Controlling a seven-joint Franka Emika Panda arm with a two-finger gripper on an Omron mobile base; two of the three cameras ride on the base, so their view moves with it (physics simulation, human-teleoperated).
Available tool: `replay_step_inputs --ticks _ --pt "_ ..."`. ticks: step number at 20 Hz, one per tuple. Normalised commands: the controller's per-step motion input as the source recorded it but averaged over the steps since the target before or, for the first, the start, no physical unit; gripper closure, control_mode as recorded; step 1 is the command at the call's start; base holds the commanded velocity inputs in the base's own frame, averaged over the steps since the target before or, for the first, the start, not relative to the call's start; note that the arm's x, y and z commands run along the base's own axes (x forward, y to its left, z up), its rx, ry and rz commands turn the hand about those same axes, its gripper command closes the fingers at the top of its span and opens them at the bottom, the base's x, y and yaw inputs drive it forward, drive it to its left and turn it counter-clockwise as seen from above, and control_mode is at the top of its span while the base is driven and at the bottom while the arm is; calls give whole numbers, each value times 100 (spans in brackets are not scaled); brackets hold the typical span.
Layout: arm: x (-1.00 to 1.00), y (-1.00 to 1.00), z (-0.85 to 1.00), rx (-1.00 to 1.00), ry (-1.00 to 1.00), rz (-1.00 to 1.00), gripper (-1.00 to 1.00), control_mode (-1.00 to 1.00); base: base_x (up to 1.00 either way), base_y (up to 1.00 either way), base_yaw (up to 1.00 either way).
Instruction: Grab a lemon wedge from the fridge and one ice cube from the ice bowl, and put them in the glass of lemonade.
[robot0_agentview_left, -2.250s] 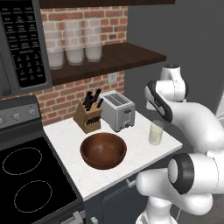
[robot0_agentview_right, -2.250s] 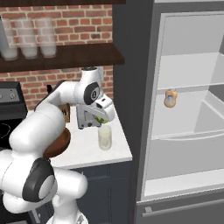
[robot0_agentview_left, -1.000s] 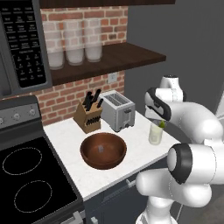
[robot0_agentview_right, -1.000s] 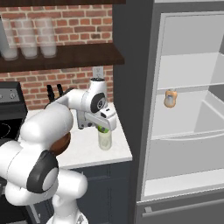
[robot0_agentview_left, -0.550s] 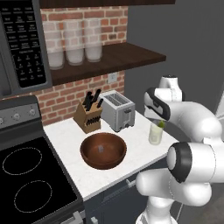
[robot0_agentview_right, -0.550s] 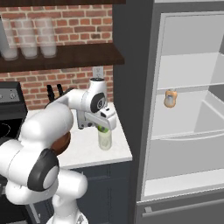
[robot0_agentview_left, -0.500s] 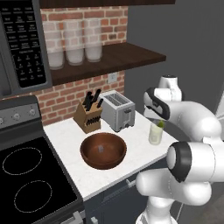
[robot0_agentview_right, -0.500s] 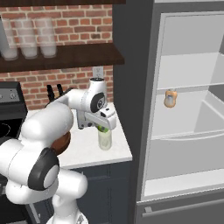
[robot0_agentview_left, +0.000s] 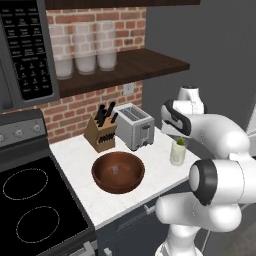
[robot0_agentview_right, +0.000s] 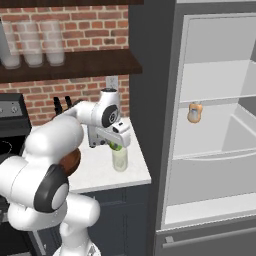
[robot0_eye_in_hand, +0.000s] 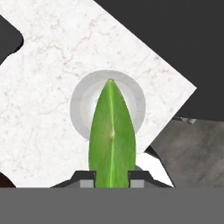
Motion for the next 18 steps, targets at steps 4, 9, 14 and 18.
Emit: replay_step_inputs --ticks 4,9,14,18 --pt "18 -4 0 0 0 0 100 -100 0 0 0" --pt "22 0 0 0 1 0 100 -100 0 0 0" --pt "4 0 -1 0 0 0 100 -100 0 0 0" --pt "-1 -3 -11 0 -1 0 100 -100 0 0 0"
